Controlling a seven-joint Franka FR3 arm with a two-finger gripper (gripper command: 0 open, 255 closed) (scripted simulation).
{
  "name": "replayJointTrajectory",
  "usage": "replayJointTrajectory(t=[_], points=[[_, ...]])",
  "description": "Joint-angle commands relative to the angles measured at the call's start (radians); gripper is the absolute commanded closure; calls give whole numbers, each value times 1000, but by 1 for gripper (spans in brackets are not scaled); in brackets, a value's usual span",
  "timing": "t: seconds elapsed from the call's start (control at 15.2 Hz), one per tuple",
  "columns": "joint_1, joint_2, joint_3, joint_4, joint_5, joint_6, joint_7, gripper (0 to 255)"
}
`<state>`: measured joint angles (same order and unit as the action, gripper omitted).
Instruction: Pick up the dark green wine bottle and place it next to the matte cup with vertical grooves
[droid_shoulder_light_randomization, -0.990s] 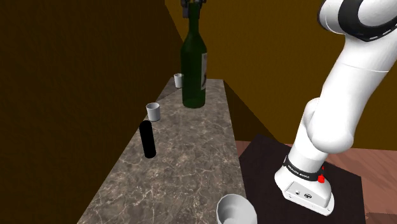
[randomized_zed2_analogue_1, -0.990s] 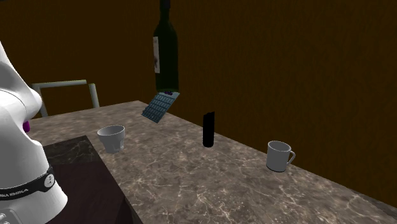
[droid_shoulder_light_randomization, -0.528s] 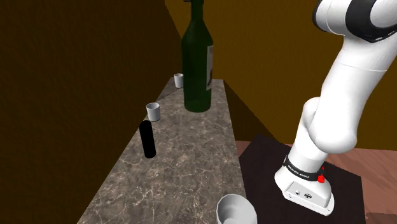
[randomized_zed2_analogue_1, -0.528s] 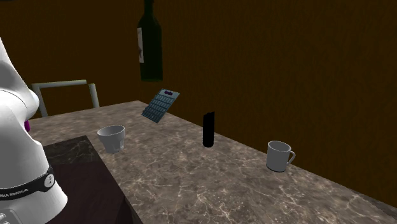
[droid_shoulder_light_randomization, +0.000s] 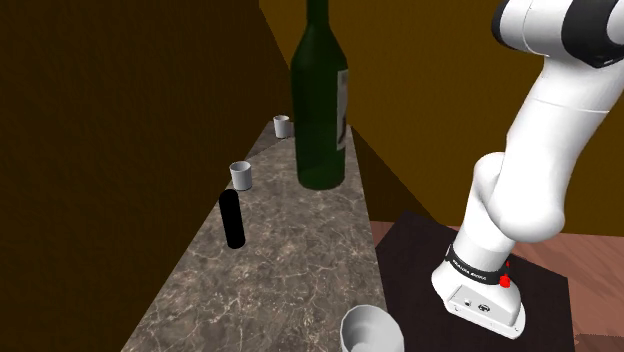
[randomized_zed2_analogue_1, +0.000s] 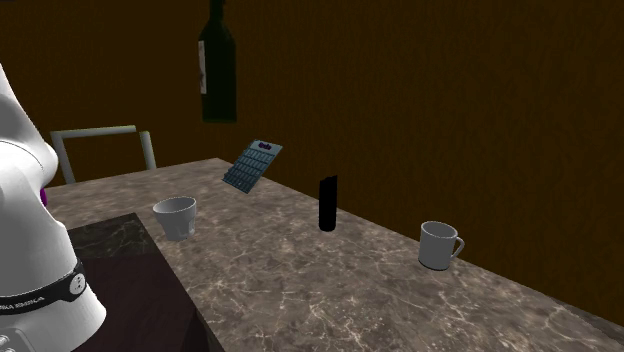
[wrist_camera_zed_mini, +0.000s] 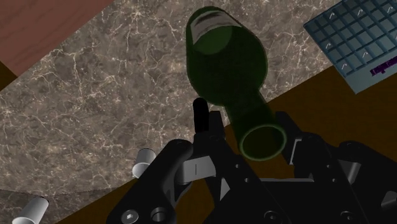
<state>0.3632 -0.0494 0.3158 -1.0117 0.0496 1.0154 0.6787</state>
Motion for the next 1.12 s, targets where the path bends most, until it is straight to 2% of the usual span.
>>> replayJointTrajectory(t=[0.0, 0.46, 1.06], points=[[-8, -46, -10, -94, 15, 51, -12, 255], [-16, -157, -33, -335, 44, 184, -44, 255], [-16, -252, -46, -570, 63, 326, -70, 255]])
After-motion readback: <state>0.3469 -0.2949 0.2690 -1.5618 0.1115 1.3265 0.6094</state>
